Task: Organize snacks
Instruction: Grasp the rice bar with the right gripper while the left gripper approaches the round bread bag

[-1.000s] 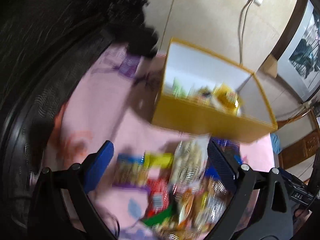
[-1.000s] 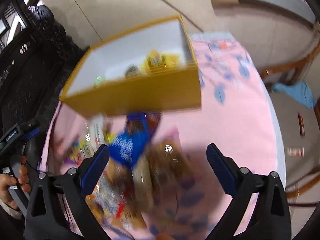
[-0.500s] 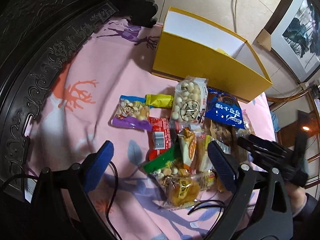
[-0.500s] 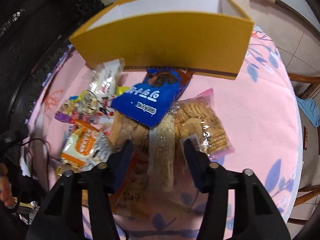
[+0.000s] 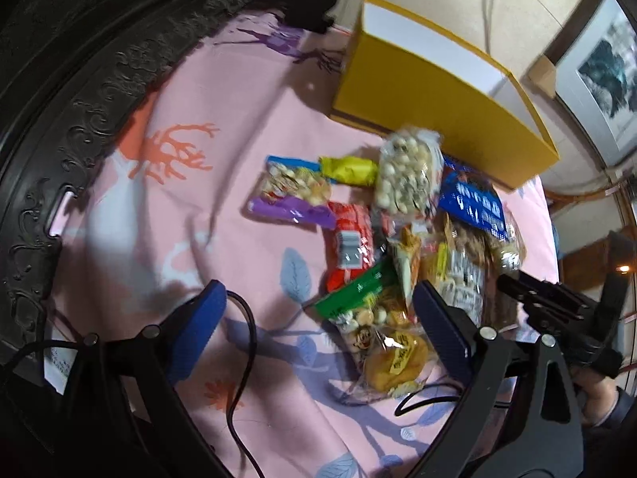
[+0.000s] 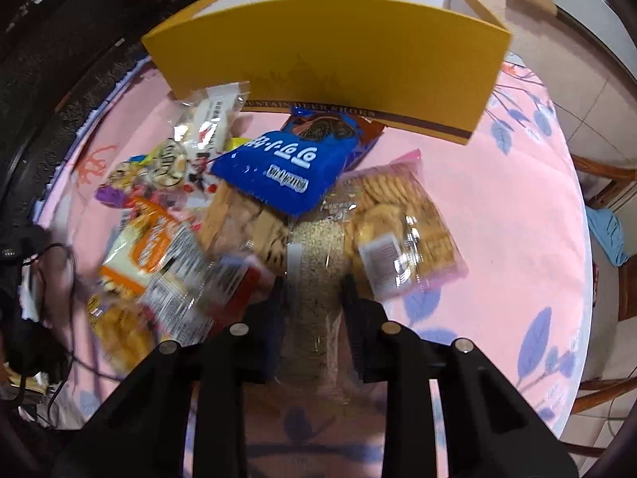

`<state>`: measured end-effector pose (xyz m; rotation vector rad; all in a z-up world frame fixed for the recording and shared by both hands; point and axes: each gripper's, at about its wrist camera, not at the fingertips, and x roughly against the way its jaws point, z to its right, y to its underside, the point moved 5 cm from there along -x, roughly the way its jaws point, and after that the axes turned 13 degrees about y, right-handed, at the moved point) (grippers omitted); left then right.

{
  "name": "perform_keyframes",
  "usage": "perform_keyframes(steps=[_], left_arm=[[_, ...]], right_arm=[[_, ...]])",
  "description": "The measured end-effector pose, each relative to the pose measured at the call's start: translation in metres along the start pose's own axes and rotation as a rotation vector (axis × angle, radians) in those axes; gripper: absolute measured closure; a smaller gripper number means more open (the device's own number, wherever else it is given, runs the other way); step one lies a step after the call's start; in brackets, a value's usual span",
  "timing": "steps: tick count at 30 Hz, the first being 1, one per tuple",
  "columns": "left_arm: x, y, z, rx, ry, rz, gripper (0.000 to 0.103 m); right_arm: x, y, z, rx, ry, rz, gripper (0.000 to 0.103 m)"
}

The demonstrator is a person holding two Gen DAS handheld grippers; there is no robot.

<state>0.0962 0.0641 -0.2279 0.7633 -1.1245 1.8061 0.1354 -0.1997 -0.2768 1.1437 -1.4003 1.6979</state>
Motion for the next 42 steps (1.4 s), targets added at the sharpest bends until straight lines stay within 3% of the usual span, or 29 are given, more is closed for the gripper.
perform_keyframes(steps=[6, 10, 20, 24, 35, 42], left_arm=[[-0.026, 0.022, 0.029, -0.167, 0.035, -0.11, 0.007], [-0.04, 0.037, 0.044, -0.227, 0.066, -0.172, 0.007], [-0.06, 0.054, 0.058, -0.243, 0.156, -0.258, 0.008], [-0.066, 0.059, 0.063, -0.247, 0.171, -0.282, 0.019], [-0.071, 0.061, 0.062, -0.316, 0.091, -0.26, 0.036], [-0.077, 0.071, 0.075, -0.488, -0.025, -0.263, 0.037]], right_arm=[[0.015, 0.029, 0.015, -0.045, -0.016, -0.033, 0.074], [0.021, 0.035, 0.019, -0.065, -0.01, -0.032, 0.074], [0.024, 0.034, 0.02, -0.072, -0.012, -0.019, 0.074], [0.024, 0.034, 0.022, -0.078, -0.01, -0.022, 0.074], [0.022, 0.036, 0.024, -0.094, -0.003, -0.031, 0.074], [0.022, 0.036, 0.024, -0.093, -0.002, -0.028, 0.074]])
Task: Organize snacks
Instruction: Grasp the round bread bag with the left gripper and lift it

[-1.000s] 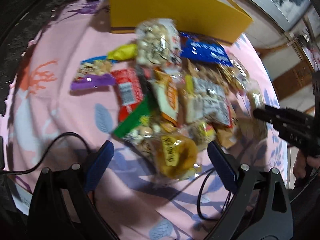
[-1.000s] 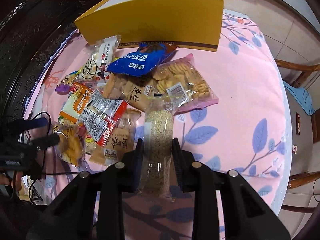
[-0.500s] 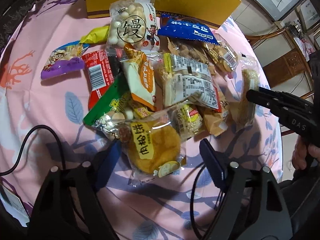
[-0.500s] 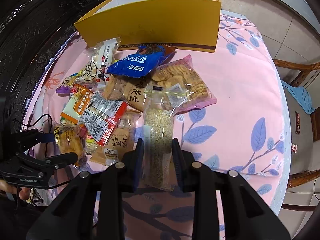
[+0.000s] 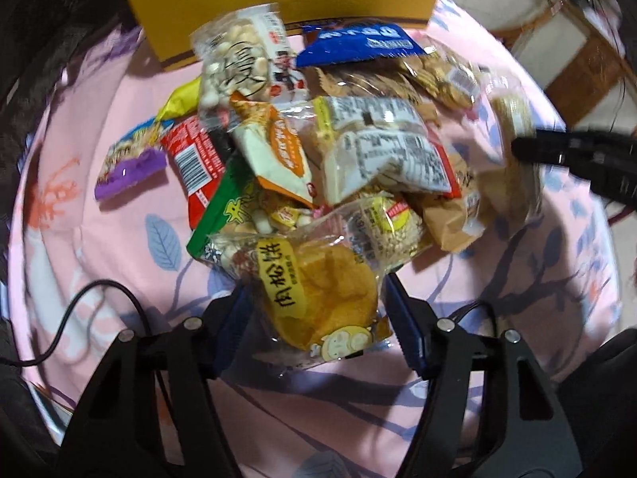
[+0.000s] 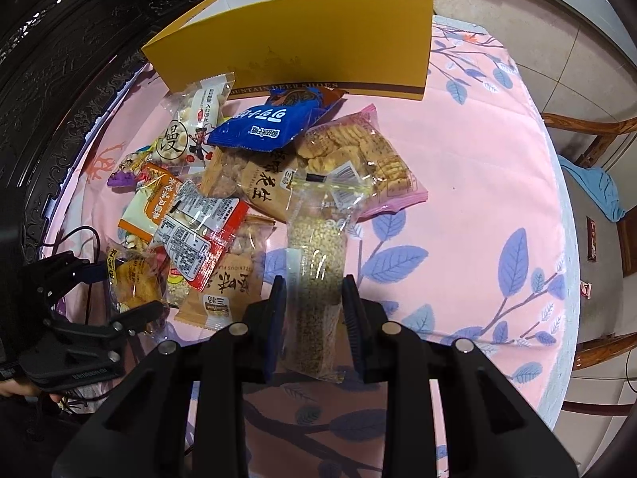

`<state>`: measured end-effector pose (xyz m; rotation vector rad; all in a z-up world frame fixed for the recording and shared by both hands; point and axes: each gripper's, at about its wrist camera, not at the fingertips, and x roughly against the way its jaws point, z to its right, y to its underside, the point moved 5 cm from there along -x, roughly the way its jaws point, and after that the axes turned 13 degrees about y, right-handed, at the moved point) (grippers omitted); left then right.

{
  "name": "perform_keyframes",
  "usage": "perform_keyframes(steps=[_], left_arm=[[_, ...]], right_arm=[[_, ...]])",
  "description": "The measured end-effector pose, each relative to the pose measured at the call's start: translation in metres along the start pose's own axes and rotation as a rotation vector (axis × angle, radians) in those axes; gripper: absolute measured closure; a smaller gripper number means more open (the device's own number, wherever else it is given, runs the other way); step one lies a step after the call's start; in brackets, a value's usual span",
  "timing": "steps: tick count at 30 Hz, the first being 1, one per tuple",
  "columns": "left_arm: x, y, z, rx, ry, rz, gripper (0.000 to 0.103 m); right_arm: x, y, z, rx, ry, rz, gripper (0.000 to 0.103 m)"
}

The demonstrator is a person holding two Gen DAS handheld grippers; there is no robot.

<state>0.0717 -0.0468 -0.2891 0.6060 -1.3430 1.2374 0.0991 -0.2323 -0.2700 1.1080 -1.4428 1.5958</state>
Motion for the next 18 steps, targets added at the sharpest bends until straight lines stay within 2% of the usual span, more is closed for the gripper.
perform_keyframes(steps=[2, 10, 17, 18], left_arm=[[0.002, -0.001, 0.0, 0.002, -0.002, 0.01, 0.045], [0.029, 0.002, -0.016, 0.084, 0.071, 0.112, 0.046], [0.048, -0.002, -0.025, 0.114, 0.056, 0.156, 0.046], [0.052, -0.004, -0.026, 0.119, 0.048, 0.167, 0.046]], right_arm=[[0.001, 0.0, 0.0, -0.001, -0.001, 0.004, 0.074], [0.003, 0.0, 0.002, -0.005, 0.002, 0.014, 0.074], [0.012, -0.003, -0.004, 0.022, -0.002, 0.05, 0.074], [0.014, -0.004, -0.004, 0.027, -0.004, 0.059, 0.077]])
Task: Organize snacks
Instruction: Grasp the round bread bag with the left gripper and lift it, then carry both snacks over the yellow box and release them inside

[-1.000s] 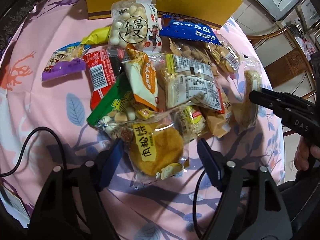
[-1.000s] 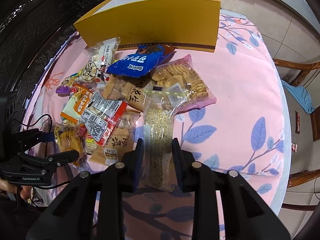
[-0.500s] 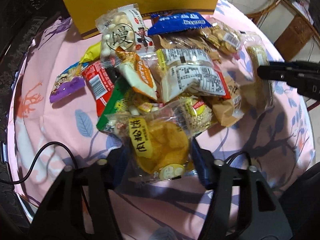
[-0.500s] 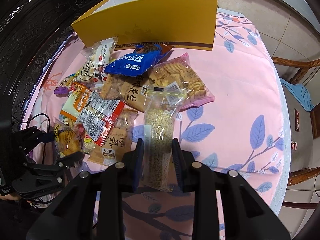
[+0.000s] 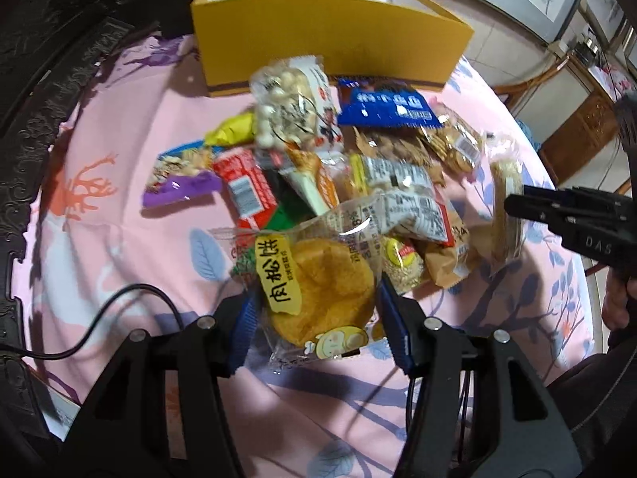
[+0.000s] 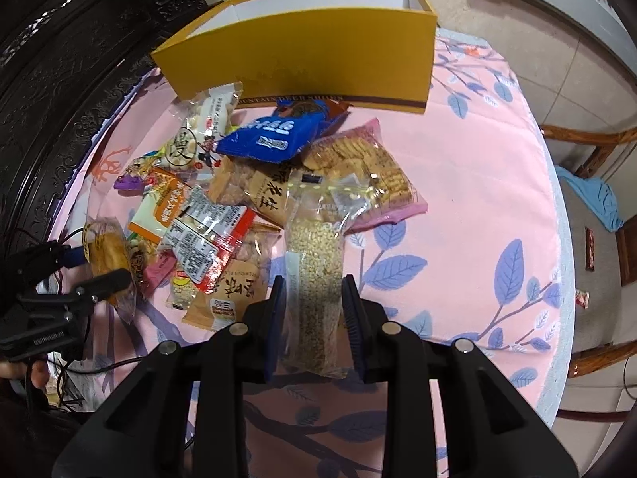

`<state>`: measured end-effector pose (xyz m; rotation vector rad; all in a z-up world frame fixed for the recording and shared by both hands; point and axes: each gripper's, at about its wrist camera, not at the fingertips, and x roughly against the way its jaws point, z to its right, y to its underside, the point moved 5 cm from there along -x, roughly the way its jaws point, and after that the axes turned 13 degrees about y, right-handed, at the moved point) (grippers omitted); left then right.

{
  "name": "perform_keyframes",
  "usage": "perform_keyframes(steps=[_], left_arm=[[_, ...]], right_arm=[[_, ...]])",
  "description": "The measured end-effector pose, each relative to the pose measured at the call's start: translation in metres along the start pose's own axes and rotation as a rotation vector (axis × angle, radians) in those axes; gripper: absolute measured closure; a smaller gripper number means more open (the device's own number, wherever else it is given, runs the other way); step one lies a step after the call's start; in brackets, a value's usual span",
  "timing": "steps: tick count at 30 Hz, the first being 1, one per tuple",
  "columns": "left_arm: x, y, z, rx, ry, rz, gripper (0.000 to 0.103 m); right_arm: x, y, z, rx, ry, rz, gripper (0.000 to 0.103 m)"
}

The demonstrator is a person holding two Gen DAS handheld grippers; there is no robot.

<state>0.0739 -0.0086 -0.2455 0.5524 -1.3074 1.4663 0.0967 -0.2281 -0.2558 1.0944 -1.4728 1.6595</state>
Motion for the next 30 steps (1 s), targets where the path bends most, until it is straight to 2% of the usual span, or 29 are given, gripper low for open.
perform_keyframes(steps=[2, 4, 8, 11, 15, 23, 27, 30], left_arm=[[0.009, -0.006, -0.003, 0.009, -0.006, 0.024, 0.046], [0.016, -0.011, -0.007, 0.016, -0.009, 0.043, 0.046], [0.023, -0.02, -0.015, 0.034, -0.014, 0.063, 0.046], [0.024, -0.02, -0.018, 0.043, -0.018, 0.066, 0.046], [0.02, -0.016, -0.016, 0.043, -0.013, 0.052, 0.046], [0.015, -0.012, -0.017, 0.06, -0.005, 0.046, 0.046], [0.017, -0.013, -0.02, 0.07, -0.01, 0.052, 0.046], [0.024, -0.017, -0.022, 0.064, -0.016, 0.066, 0.046]], right_arm=[[0.006, -0.003, -0.003, 0.017, -0.001, 0.027, 0.078], [0.011, -0.005, -0.009, 0.057, 0.009, 0.051, 0.089], [-0.002, 0.0, -0.013, 0.065, -0.009, 0.0, 0.09], [-0.006, 0.002, -0.006, 0.007, -0.025, -0.03, 0.08], [-0.021, 0.008, 0.0, -0.044, -0.081, -0.116, 0.079], [-0.053, 0.011, -0.017, 0.029, -0.051, -0.206, 0.074], [-0.05, 0.009, -0.019, 0.041, -0.03, -0.188, 0.075], [-0.031, 0.007, -0.016, 0.051, -0.015, -0.124, 0.075]])
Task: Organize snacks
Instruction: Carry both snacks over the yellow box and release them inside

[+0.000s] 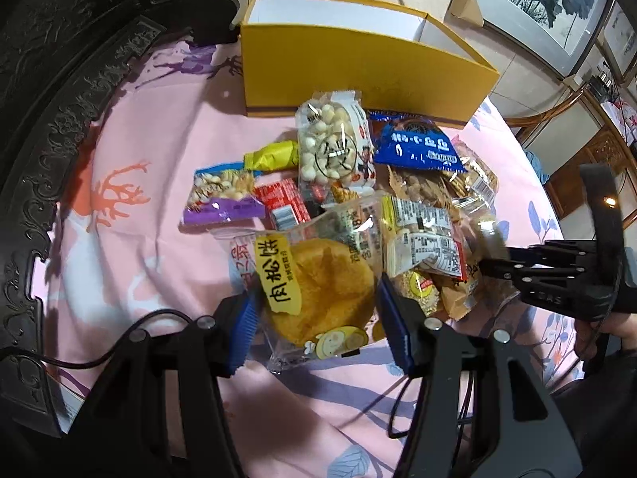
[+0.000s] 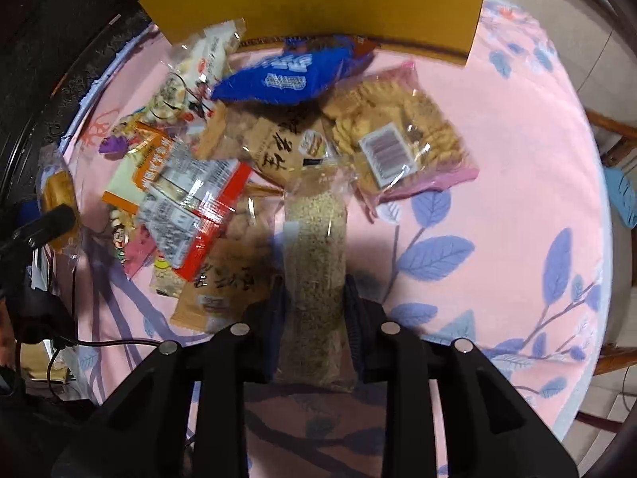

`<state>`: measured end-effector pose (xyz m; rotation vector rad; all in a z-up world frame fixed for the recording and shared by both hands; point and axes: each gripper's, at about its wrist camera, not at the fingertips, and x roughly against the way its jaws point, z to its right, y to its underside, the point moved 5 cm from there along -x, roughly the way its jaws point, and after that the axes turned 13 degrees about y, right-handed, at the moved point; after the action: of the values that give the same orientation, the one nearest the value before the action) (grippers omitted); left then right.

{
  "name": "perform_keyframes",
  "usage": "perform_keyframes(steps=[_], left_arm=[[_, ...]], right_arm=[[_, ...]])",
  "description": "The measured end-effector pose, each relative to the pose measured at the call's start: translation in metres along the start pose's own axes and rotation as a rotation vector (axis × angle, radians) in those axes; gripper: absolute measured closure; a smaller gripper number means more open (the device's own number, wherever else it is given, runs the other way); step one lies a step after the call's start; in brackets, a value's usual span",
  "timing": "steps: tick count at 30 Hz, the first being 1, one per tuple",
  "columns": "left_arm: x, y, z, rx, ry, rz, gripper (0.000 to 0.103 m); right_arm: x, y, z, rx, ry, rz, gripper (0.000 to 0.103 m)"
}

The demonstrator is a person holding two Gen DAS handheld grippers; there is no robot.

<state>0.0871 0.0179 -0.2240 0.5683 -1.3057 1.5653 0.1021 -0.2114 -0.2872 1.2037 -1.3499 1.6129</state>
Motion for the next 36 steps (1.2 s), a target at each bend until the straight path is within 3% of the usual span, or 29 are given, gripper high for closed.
perform_keyframes(steps=[6, 17, 31, 36], left_arm=[[0.026, -0.027, 0.002, -0.024, 0.005, 0.068, 0.046], [0.058, -0.124, 0.031, -0.091, 0.078, 0.252, 0.046], [0.036, -0.257, 0.037, -0.107, 0.111, 0.376, 0.046], [0.011, -0.282, 0.032, -0.092, 0.105, 0.367, 0.046]], right_arm=[[0.047, -0.018, 0.014, -0.013, 0.007, 0.14, 0.075], [0.111, -0.108, 0.04, -0.123, -0.014, 0.398, 0.075], [0.109, -0.222, 0.065, -0.185, -0.015, 0.526, 0.075], [0.092, -0.25, 0.068, -0.177, -0.006, 0.523, 0.075]])
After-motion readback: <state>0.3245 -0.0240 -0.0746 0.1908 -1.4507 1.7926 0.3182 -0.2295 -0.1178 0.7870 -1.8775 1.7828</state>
